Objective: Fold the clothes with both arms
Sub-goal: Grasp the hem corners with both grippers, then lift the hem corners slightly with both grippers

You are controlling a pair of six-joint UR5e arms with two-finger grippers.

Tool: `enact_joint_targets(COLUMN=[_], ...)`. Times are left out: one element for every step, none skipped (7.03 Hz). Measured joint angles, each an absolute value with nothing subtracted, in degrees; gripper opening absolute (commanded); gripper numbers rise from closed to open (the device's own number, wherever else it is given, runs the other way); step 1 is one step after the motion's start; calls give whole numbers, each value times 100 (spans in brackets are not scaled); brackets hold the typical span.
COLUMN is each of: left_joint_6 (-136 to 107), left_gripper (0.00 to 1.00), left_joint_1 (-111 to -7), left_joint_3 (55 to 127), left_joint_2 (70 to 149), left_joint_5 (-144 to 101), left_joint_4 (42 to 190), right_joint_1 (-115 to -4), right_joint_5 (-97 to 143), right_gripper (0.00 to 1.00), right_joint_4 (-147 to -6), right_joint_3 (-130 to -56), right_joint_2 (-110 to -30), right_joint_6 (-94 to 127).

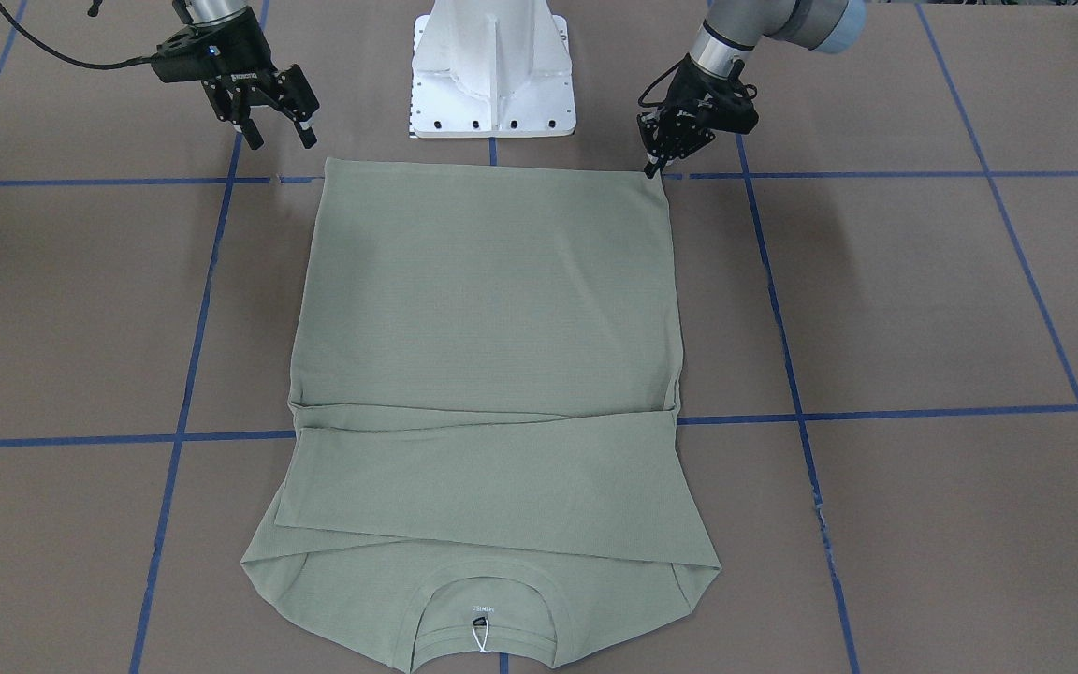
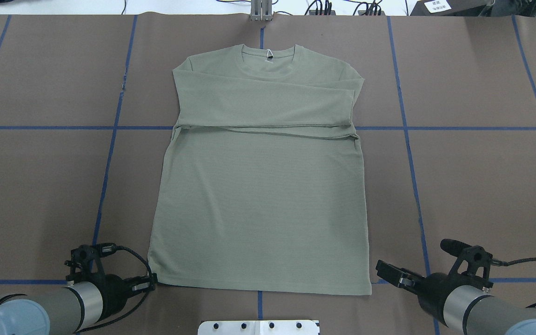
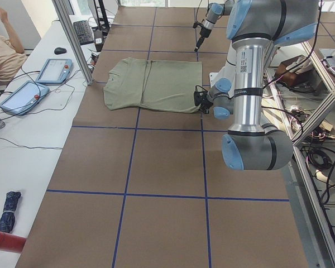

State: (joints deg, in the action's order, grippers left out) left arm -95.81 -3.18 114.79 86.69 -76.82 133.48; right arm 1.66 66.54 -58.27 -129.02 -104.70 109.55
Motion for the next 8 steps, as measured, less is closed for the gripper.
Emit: enact_joint_targets(left_joint_6=[-9582,-9594,-9621,-9646,-9660,-9665,-9667,-9668], left_gripper=[0,0,0,0,0,0,0,0], left_joint_1=[-370,-421,-475,-521,-553,-565,-568,-570], left_joint_3=[11546,11665,11796,11875,11909,11921,11924,11926], left_joint_2=[8677,8709,8762,8815,8867,8900,8918,8923], left_joint_5=[-7683,-7685,-7684,-7680,-7676,-7676,-7681,-7686], left_joint_4=[13349,13350,13350,13353,13359,13369,13379,13385], right_joint_1=[226,310,416,536,640,703,751,796], right_joint_5=[6657,6631,6536,6380,6225,6128,6085,6062], right_gripper=[82,82,83,83,82,79,77,76], right_joint_4=[-5953,-6275,-6738,-7071,-7240,-7330,-7401,-7490], right_joint_3=[-12898,-12895,-12888,-12837,-12696,-12534,-12434,-12390], right_joint_2=[-10424,-10311,-10111,-9882,-9659,-9463,-9333,-9238], right_joint_6=[11314,11761,12196,12479,12644,12715,12740,12749])
